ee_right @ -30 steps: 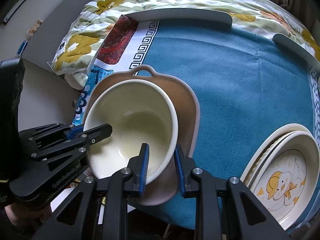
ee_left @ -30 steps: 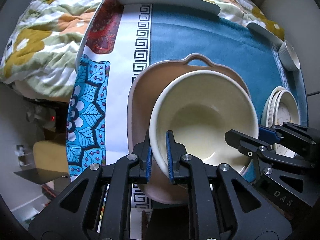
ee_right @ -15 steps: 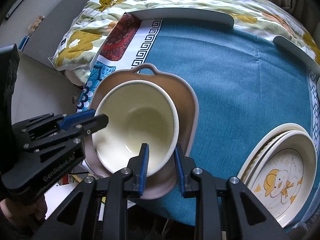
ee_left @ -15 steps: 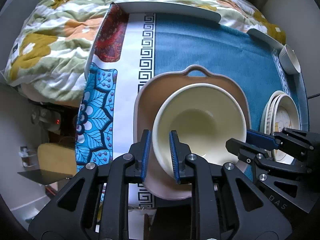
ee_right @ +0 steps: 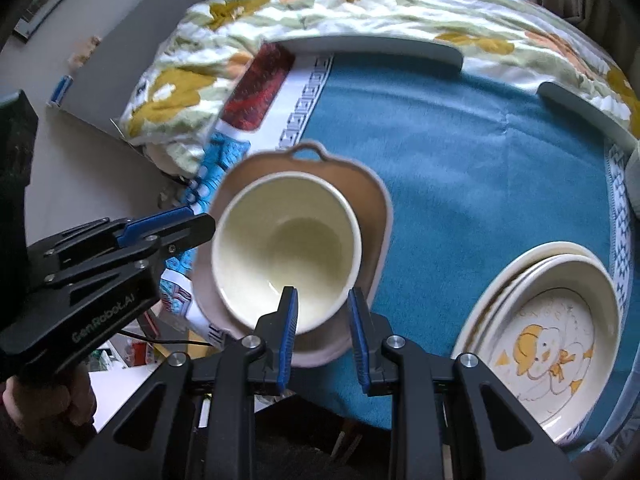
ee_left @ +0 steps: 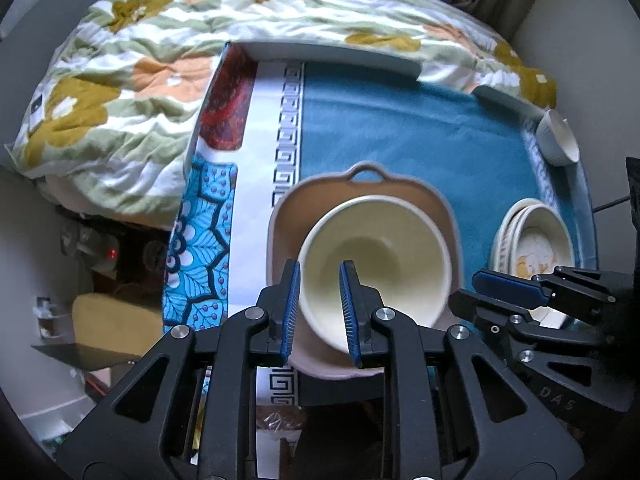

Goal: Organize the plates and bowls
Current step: 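Open both grippers and move them to the white bowl, then close the left and right grippers on the white bowl's rim, then carry the white bowl with both grippers and lower it into the cream bowl, then open both grippers and move them to the nested bowls' pink rim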

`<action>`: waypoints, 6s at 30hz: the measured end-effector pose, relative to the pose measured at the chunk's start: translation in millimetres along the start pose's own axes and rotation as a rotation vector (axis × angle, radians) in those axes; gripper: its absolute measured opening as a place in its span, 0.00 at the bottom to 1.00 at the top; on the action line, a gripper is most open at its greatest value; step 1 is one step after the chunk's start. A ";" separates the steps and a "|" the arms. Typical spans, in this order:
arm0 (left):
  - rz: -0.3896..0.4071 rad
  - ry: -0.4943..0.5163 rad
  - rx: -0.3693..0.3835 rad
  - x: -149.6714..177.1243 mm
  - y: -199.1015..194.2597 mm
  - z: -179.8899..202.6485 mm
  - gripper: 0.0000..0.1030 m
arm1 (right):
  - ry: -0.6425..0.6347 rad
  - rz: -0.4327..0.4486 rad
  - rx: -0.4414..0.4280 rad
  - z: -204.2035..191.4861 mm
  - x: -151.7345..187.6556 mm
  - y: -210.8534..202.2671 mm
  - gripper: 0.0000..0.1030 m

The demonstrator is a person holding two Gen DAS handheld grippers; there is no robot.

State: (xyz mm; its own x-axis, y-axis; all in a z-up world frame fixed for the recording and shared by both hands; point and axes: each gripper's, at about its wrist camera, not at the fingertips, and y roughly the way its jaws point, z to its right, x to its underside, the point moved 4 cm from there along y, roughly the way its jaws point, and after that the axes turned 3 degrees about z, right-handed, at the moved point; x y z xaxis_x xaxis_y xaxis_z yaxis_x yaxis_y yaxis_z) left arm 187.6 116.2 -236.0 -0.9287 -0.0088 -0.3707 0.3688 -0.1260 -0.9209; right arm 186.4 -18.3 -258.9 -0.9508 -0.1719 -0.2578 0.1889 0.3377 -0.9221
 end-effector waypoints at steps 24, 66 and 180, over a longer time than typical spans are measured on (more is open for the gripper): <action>0.193 0.272 0.221 -132.2 -4.3 298.5 0.93 | 0.438 0.367 0.144 291.8 21.4 -173.5 0.97; -0.052 0.332 0.154 -183.3 182.6 416.5 0.06 | 0.634 0.367 -0.005 414.6 -21.2 -99.3 0.20; 0.018 0.124 -0.154 46.0 -28.3 -42.2 1.00 | -0.080 0.030 0.147 25.8 34.1 -26.6 0.89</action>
State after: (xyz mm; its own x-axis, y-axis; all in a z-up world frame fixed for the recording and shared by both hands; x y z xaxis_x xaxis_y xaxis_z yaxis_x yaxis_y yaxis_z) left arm 136.1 161.2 -232.1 -0.9134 0.1138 -0.3908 0.3959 0.0262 -0.9179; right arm 155.3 -57.1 -250.6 -0.9226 -0.2393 -0.3026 0.2564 0.2058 -0.9444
